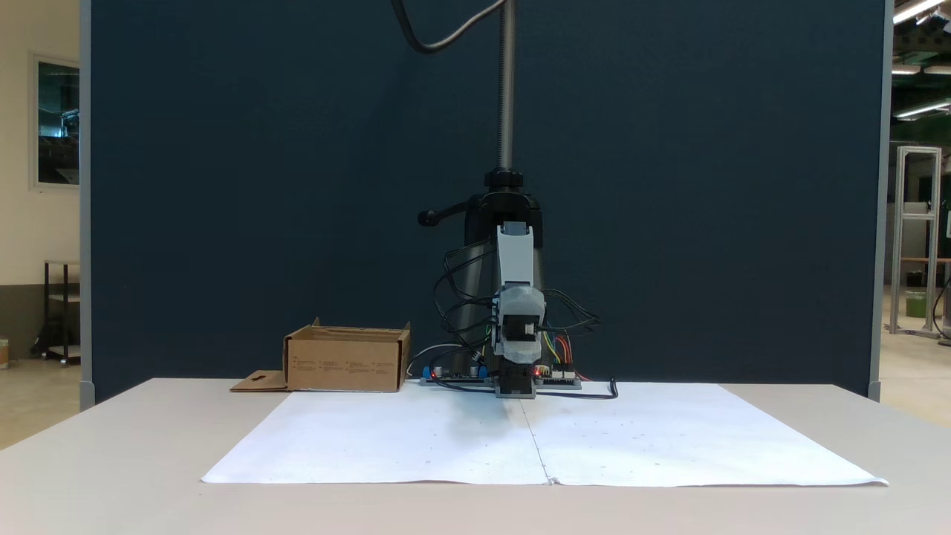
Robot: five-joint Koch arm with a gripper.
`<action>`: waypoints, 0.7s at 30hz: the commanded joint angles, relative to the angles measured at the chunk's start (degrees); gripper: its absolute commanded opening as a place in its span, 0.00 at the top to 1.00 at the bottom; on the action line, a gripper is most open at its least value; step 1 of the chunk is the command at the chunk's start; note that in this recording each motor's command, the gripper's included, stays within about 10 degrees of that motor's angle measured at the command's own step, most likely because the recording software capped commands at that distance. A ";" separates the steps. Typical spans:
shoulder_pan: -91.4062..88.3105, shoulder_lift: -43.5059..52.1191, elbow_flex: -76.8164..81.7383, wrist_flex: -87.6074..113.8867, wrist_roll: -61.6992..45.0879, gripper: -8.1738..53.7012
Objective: Grasp a green dice and put it in the bin.
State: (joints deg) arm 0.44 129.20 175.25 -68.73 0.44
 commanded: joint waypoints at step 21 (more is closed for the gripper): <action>0.53 6.42 4.13 -22.76 -3.78 0.15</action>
State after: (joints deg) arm 0.00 129.20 175.25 -82.97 0.35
